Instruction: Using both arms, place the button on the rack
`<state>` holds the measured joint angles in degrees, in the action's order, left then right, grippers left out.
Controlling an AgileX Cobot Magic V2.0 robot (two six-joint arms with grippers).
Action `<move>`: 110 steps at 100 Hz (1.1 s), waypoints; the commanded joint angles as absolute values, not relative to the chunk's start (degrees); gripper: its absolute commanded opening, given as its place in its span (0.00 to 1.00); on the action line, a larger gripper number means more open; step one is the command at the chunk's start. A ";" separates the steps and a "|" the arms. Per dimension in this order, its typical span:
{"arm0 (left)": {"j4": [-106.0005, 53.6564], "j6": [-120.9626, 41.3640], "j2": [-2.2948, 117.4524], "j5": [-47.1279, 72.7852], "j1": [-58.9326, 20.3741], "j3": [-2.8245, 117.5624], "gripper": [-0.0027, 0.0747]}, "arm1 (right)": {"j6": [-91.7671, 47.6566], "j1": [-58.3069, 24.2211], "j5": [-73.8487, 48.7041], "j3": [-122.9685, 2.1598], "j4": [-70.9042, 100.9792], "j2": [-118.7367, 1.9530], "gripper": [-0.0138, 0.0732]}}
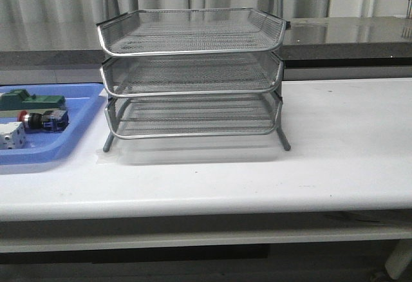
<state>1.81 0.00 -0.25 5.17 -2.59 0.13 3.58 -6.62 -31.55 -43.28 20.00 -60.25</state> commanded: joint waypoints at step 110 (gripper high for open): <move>1.72 0.78 -2.08 0.45 -2.45 -2.95 0.01 | -57.12 -6.45 -33.47 -45.37 111.04 -91.60 0.56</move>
